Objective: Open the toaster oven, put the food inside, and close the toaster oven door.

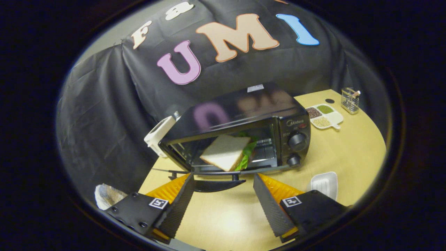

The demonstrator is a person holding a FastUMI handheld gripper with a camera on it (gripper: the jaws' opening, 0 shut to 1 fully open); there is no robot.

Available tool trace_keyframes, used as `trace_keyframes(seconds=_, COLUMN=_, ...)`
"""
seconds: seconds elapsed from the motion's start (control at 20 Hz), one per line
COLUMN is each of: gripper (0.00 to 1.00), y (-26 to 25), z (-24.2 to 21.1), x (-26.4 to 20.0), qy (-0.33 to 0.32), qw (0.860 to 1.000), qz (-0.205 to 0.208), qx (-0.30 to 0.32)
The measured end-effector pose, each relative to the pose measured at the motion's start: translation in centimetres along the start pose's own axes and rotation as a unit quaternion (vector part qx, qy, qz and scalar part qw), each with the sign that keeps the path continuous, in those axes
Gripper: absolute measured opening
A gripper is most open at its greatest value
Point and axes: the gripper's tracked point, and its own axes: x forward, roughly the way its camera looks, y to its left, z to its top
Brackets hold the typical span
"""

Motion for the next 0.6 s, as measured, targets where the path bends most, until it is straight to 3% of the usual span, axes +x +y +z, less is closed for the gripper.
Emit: trace_keyframes(seconds=0.6, gripper=1.00, y=-0.3, z=5.2, x=1.9, qy=-0.053, qw=0.998, qz=-0.004, qx=-0.020)
